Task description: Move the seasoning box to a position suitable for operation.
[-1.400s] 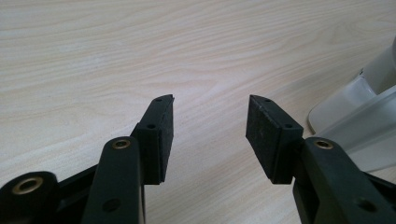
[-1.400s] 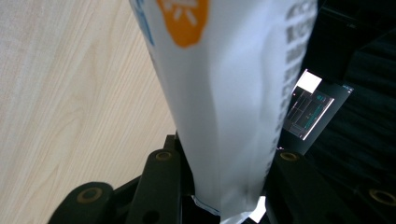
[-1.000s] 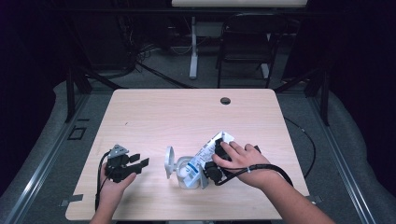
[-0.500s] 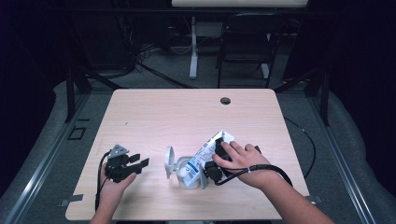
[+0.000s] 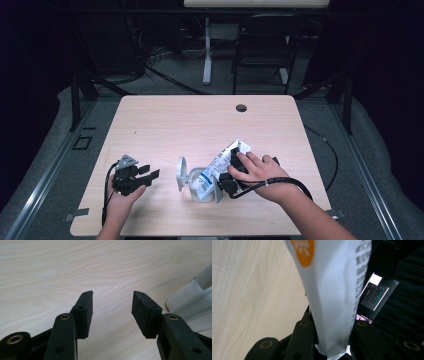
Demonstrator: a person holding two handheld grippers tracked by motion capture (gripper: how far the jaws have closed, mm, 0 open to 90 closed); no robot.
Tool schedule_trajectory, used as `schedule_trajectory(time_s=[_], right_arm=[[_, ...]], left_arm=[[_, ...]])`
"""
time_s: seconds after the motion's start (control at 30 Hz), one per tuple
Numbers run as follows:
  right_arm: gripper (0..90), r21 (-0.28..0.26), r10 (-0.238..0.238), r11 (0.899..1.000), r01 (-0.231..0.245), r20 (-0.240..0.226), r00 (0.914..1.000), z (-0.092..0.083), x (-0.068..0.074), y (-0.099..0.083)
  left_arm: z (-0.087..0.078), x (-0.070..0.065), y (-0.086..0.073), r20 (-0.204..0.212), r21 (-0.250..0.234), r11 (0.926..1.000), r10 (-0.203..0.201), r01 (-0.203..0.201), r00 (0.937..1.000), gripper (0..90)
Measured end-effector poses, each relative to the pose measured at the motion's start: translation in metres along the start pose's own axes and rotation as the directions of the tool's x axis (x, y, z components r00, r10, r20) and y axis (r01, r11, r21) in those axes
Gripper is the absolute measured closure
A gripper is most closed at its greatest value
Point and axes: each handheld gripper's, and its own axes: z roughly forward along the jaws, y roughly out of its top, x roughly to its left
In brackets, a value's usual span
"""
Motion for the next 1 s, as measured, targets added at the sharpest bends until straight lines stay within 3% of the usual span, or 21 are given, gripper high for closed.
schedule_trajectory(time_s=[0.27, 0.57, 0.83, 1.0], right_arm=[[78.1, 0.000, 0.015, 1.000, -0.015, -0.008, 0.9999, -0.0001, 0.0008, -0.0004], [78.3, -0.013, 0.073, 0.997, -0.074, -0.037, 0.9966, 0.0013, 0.0029, -0.0027], [78.4, -0.025, 0.159, 0.987, -0.161, -0.086, 0.9836, 0.0016, 0.0050, -0.0051], [78.6, -0.027, 0.212, 0.976, -0.217, -0.109, 0.9711, 0.0017, 0.0076, -0.0064]], left_arm=[[-0.0001, 0.0002, 0.0000, 0.002, -0.002, 1.0000, -0.001, 0.001, 1.0000, 52.0], [0.0001, -0.0001, 0.0000, -0.002, 0.004, 1.0000, 0.002, -0.002, 1.0000, 52.0], [-0.0002, -0.0011, 0.0000, -0.004, 0.000, 1.0000, 0.000, 0.000, 1.0000, 52.0], [-0.0008, -0.0027, 0.0007, -0.005, -0.003, 1.0000, 0.001, -0.001, 1.0000, 52.0]])
